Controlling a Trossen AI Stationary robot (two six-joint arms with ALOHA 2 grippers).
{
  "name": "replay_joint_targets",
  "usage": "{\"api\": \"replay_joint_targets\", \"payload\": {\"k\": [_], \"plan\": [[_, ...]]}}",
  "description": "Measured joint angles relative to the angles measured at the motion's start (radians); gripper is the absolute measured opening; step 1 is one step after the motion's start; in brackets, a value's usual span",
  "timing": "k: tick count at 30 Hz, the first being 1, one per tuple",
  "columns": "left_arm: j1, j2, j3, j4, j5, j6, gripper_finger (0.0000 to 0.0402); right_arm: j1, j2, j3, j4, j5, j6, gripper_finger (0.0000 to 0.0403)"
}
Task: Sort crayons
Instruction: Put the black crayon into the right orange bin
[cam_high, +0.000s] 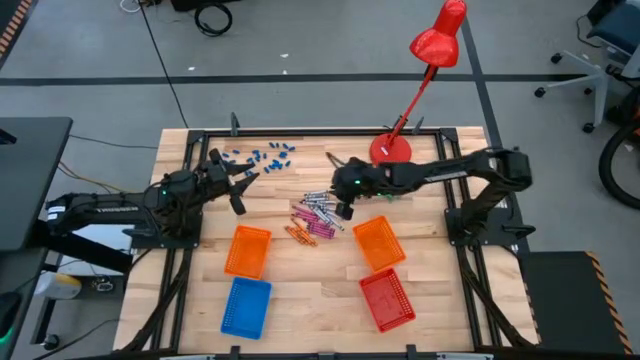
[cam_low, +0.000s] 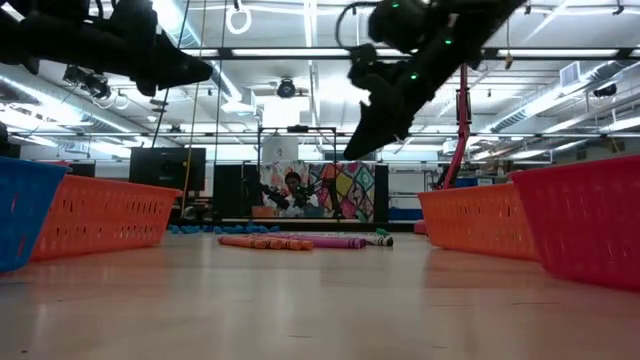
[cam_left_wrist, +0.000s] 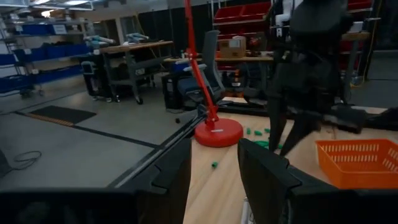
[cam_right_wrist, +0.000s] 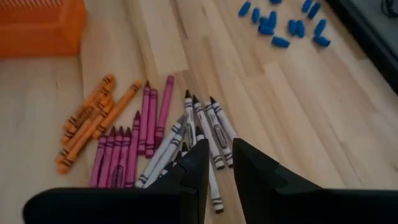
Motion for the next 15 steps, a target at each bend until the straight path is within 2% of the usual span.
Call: {"api": "replay_joint_targets", "payload": {"k": [3,9,15], "plan": [[0.0,0.0,0.0,-0.007,0.0,-0.003,0.0142,0.013,0.062,0.096,-0.136,0.002,0.025,0.0079],[0.0,0.0,0.0,-0.007,0.0,-0.002,0.0142,0.08,0.216,0.283,-0.472,0.113,0.036,0.011],[0.0,0.0,0.001,-0.007,0.0,-0.002,0.0142,0.101,0.325,0.364,-0.587,0.119,-0.008,0.0146]]}}
